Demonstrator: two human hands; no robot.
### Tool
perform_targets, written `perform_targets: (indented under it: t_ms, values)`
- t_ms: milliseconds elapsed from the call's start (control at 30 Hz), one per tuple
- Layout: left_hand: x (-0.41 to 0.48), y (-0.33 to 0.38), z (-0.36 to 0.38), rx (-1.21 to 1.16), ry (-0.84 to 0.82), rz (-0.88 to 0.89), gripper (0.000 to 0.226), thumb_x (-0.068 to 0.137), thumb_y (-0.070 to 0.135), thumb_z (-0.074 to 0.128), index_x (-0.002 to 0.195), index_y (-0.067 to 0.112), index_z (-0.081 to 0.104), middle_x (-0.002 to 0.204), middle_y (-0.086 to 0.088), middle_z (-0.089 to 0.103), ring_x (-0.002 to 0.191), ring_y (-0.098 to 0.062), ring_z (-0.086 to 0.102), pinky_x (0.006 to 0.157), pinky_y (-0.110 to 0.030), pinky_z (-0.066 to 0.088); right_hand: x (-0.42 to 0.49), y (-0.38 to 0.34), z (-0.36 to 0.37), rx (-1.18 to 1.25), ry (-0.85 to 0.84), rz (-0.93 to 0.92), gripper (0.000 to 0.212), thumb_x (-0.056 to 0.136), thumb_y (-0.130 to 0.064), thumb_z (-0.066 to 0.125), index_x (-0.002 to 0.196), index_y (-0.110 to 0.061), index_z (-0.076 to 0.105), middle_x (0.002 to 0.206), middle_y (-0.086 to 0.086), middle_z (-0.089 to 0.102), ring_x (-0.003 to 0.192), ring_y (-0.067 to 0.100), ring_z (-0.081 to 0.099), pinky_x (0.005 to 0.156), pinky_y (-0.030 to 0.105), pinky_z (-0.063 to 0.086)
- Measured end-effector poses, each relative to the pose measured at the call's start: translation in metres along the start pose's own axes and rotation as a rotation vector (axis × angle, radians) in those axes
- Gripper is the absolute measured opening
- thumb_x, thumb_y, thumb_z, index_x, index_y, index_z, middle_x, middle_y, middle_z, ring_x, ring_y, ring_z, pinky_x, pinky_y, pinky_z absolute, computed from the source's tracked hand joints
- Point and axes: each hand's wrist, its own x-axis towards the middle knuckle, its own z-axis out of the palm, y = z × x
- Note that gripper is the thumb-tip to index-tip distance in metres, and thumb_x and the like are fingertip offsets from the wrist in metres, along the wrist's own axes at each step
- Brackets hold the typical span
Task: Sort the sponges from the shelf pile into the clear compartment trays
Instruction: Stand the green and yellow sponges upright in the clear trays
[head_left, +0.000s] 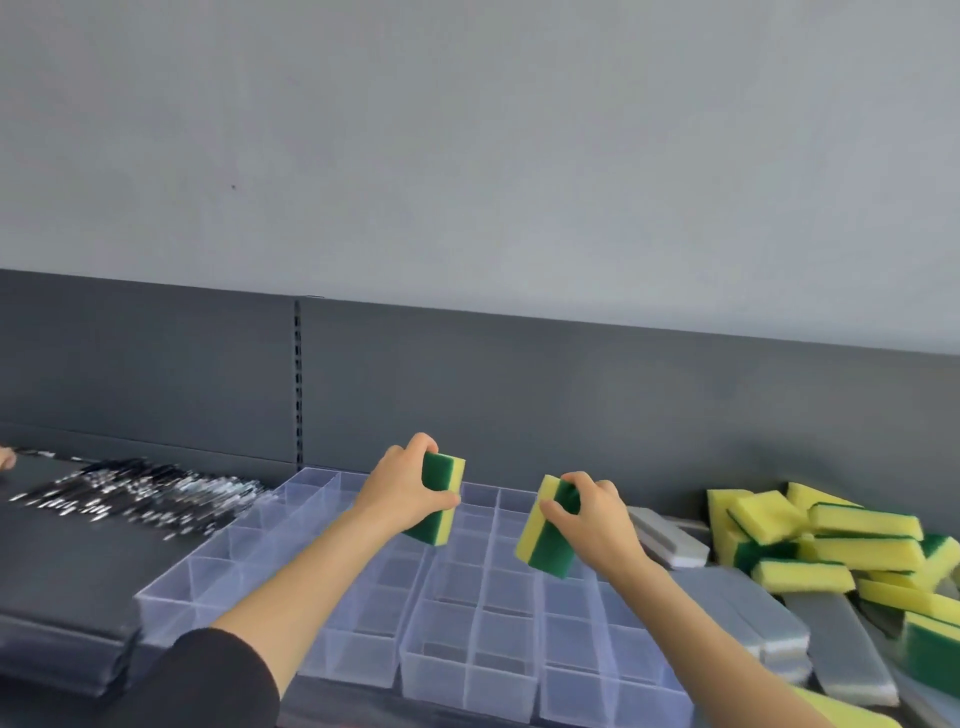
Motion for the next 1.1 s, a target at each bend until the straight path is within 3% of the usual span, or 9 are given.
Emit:
perform_targets:
  t_ms: [200, 467, 900, 1100]
  values:
    - [0.04, -0.073, -0.051, -0.029, -0.003, -0.019, 0.052, 0.075, 0.032, 0.072, 0.115, 0.024, 0.039, 0.109, -0.003, 0.043, 0.095, -0.022, 0.048, 0.074, -0.031, 0.04, 0.033, -0.063, 0.079, 0.026, -0.049, 0.011, 0.042, 0.089, -0.035, 0.052, 0.127, -0.018, 0.044, 0.114, 0.004, 0.041, 0.097, 0.023, 0.048, 0.082, 0.03, 0.043]
    - [0.091, -0.156, -0.094, -0.036, 0.014, -0.059, 0.053, 0.074, 0.029, 0.074, 0.112, 0.022, 0.037, 0.113, -0.006, 0.045, 0.095, -0.024, 0.05, 0.076, -0.035, 0.044, 0.077, -0.122, 0.16, 0.044, -0.051, 0.019, 0.044, 0.089, -0.035, 0.054, 0.128, -0.017, 0.043, 0.117, 0.007, 0.041, 0.103, 0.025, 0.05, 0.087, 0.034, 0.046]
    - [0.153, -0.221, -0.093, -0.099, 0.107, -0.05, 0.051, 0.07, 0.027, 0.078, 0.102, 0.026, 0.038, 0.11, -0.004, 0.045, 0.094, -0.022, 0.048, 0.077, -0.034, 0.044, 0.138, -0.16, 0.246, 0.03, -0.014, 0.014, 0.051, 0.088, -0.04, 0.056, 0.133, -0.02, 0.04, 0.125, 0.007, 0.041, 0.108, 0.023, 0.049, 0.092, 0.036, 0.049]
    - [0.177, -0.232, -0.078, -0.101, 0.112, -0.036, 0.053, 0.068, 0.034, 0.079, 0.102, 0.026, 0.039, 0.106, -0.002, 0.045, 0.094, -0.023, 0.051, 0.079, -0.039, 0.052, 0.161, -0.165, 0.279, -0.009, -0.013, -0.04, 0.05, 0.088, -0.039, 0.056, 0.132, -0.02, 0.041, 0.124, 0.007, 0.041, 0.111, 0.022, 0.046, 0.09, 0.033, 0.051]
